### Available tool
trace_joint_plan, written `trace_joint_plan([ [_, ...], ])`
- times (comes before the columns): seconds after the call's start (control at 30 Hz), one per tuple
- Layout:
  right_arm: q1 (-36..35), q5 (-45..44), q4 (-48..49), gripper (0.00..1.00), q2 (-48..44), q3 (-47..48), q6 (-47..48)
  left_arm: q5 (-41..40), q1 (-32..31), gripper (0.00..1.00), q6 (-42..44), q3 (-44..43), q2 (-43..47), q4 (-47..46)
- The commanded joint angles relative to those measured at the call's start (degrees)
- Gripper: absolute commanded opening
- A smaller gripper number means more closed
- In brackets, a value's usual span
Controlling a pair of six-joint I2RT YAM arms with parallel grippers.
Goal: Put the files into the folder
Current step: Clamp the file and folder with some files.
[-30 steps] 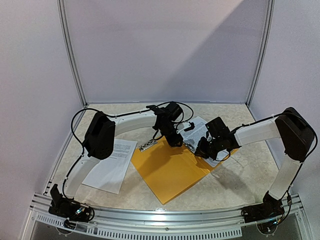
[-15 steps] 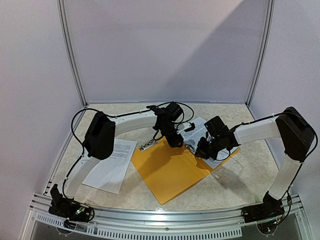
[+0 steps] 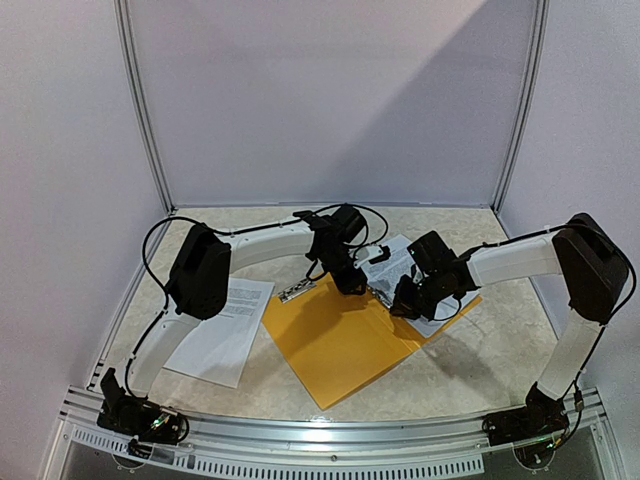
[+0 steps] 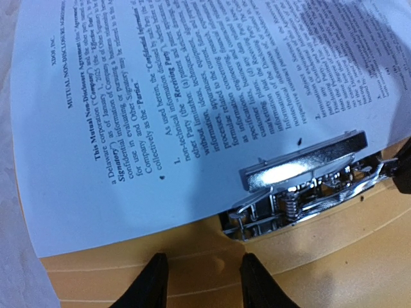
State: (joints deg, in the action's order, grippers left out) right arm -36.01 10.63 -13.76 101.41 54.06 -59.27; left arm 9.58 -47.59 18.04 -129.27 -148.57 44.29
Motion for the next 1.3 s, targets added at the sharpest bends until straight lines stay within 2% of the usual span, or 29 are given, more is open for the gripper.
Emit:
trace_joint_plan([
  [0.0, -0.6, 0.2, -3.5, 0.08, -0.5, 0.2, 0.3, -1.3, -0.6, 0.41, 0.7, 1.2, -4.0, 6.0],
  [0.5, -1.7, -2.1, -10.7, 0.13, -7.2, 0.3, -0.9, -1.3, -0.6, 0.41, 0.8, 1.3, -4.0, 5.7],
  [0.6, -2.2, -4.6, -14.7, 0.17, -9.9, 2.4, 0.8, -1.3, -0.6, 0.42, 1.1, 1.0, -4.2, 6.3],
  [0.67, -2.4, -6.2, -18.8, 0.23, -11.0, 5.6, 2.9, -0.2, -0.5, 0.42, 1.8, -0.3, -4.2, 9.1],
  [0.77, -2.7, -7.7, -23.3, 0.37, -10.4, 10.3, 7.9, 4.0, 0.1, 0.42, 2.3, -0.7, -1.6, 11.7],
  [0.9, -2.8, -10.0, -26.6, 0.46, -8.3, 14.6, 15.0, 7.9, 1.8, 0.43, 1.7, -1.3, 4.3, 13.0],
  [1.07, -2.8, -10.3, -28.6, 0.53, -3.8, 20.3, 28.5, 12.7, 4.9, 0.44, 1.7, -3.1, 10.4, 17.2],
  [1.27, -2.8, -14.2, -28.3, 0.54, 3.9, 27.6, 41.8, 14.1, 11.8, 0.48, 2.8, 0.2, 16.1, 22.5],
])
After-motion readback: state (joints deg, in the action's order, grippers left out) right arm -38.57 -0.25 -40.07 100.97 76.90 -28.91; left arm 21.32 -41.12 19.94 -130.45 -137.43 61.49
